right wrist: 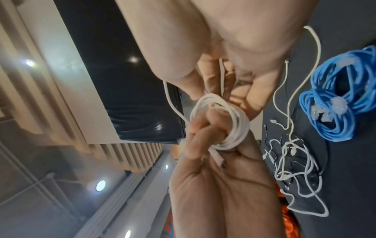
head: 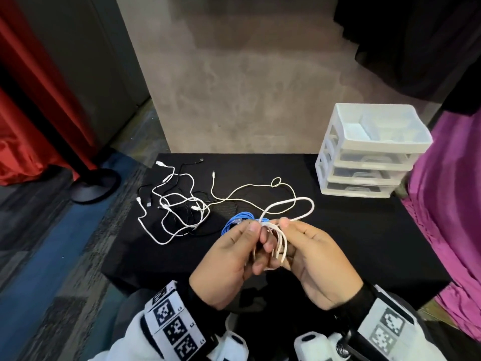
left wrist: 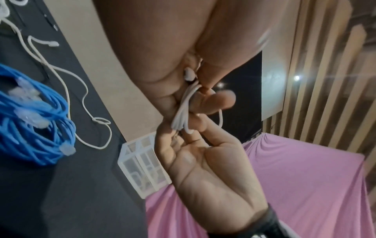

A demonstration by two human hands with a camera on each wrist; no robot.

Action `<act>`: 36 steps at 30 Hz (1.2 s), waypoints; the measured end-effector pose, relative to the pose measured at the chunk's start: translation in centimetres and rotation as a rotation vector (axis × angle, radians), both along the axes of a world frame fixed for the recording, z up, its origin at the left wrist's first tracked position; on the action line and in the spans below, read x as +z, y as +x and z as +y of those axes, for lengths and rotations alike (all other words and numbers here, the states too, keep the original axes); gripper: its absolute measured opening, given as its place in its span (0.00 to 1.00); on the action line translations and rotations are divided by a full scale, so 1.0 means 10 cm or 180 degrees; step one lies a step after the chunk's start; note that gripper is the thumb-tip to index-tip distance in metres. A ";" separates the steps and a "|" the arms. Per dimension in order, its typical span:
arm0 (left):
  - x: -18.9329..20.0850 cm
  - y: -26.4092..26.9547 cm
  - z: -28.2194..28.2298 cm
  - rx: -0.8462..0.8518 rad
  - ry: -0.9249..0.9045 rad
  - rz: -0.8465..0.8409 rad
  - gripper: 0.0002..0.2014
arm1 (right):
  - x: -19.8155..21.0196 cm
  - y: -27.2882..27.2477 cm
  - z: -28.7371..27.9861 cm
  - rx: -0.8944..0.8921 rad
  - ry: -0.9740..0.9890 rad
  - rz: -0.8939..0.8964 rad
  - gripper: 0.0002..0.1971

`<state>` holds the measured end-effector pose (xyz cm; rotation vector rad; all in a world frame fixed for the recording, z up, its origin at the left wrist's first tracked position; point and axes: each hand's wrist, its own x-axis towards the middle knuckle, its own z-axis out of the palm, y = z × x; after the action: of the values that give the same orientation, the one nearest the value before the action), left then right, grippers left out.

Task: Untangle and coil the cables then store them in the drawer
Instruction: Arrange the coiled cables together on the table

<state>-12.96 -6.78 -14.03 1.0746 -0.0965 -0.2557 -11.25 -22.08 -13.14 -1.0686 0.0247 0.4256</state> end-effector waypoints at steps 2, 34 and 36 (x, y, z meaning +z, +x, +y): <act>-0.06 0.02 0.03 0.0243 0.0432 -0.0143 0.15 | -0.05 -0.01 0.00 -0.0148 0.0094 -0.0051 0.18; 0.11 0.39 0.58 0.1577 0.2176 -0.0771 0.13 | -0.41 0.20 -0.46 -0.0155 -0.1961 -0.1160 0.13; 0.10 0.37 0.55 0.1452 0.2123 -0.0638 0.14 | -0.49 0.22 -0.54 -0.0408 -0.3190 -0.1902 0.13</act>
<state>-9.23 -1.31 -13.05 1.7464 0.0634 0.2563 -9.04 -27.47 -18.09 -2.1355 -0.2472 -0.0760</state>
